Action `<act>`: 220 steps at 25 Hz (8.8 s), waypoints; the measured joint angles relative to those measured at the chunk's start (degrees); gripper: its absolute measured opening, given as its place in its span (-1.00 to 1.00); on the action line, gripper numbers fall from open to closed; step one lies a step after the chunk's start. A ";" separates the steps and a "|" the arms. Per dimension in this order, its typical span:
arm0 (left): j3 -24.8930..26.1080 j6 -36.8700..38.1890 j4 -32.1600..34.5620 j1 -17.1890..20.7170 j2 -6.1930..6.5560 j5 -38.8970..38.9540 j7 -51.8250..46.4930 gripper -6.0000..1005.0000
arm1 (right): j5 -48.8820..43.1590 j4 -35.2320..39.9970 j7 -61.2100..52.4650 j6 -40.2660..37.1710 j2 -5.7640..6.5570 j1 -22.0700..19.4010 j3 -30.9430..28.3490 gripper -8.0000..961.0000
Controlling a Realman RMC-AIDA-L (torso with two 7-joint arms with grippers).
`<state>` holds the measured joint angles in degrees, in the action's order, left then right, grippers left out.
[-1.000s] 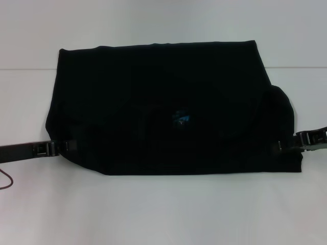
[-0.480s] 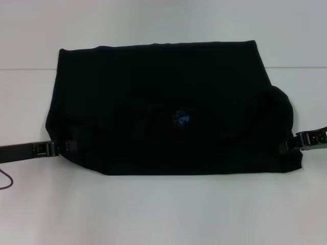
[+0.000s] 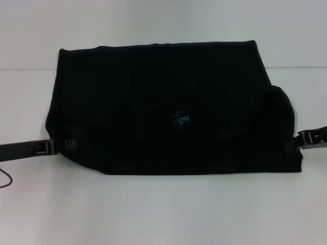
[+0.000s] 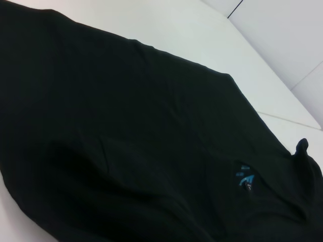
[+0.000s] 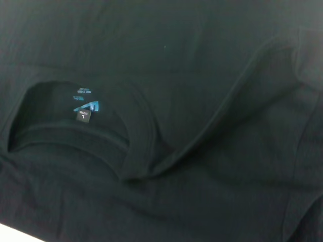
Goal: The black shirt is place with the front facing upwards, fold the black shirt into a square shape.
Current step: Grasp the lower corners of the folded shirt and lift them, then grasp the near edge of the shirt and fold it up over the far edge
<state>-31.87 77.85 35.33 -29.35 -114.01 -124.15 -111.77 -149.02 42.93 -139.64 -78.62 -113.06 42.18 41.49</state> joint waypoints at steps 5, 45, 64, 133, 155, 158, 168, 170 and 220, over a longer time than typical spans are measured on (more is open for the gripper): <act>0.04 0.29 0.00 -0.02 0.15 0.67 -0.15 -0.98 | 0.08 0.03 0.05 0.01 0.17 0.00 -0.04 -0.87; -0.27 0.07 0.00 -0.01 0.10 0.75 -0.24 -0.98 | 0.05 0.57 0.41 0.87 0.21 -0.62 0.59 0.52; -0.12 0.17 0.00 -0.01 0.10 0.59 -0.15 -0.98 | 0.05 -1.20 0.51 2.08 -0.32 0.20 1.59 0.51; 0.06 1.25 0.00 -0.01 0.37 0.76 -0.01 -0.98 | 1.94 -0.49 2.30 -1.01 0.66 0.09 1.73 -0.88; 2.45 11.24 -0.31 2.45 2.30 -0.02 -3.16 -0.98 | 1.81 -0.14 6.10 -10.47 1.14 -1.41 -0.04 -0.88; 2.25 13.16 -0.80 2.76 2.76 -0.57 -3.47 -0.98 | 1.67 0.03 6.73 -11.95 1.16 -2.04 0.20 -0.88; 2.21 20.49 -1.58 2.94 3.39 -4.85 -4.62 -0.98 | 1.66 -0.15 11.22 -18.78 1.18 -3.27 0.06 -0.88; 2.15 21.78 -1.58 2.89 3.40 -5.40 -5.02 -0.98 | 1.66 -0.20 11.75 -19.69 1.18 -3.40 0.21 -0.88; 20.57 12.49 -6.74 0.86 2.56 2.59 -8.37 -0.98 | 24.62 -14.43 18.38 -4.74 3.27 -5.69 -16.62 -0.88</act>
<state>-11.30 90.35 28.59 -28.49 -111.44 -121.57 -120.14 -124.39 28.50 -121.25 -83.36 -109.79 36.49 24.87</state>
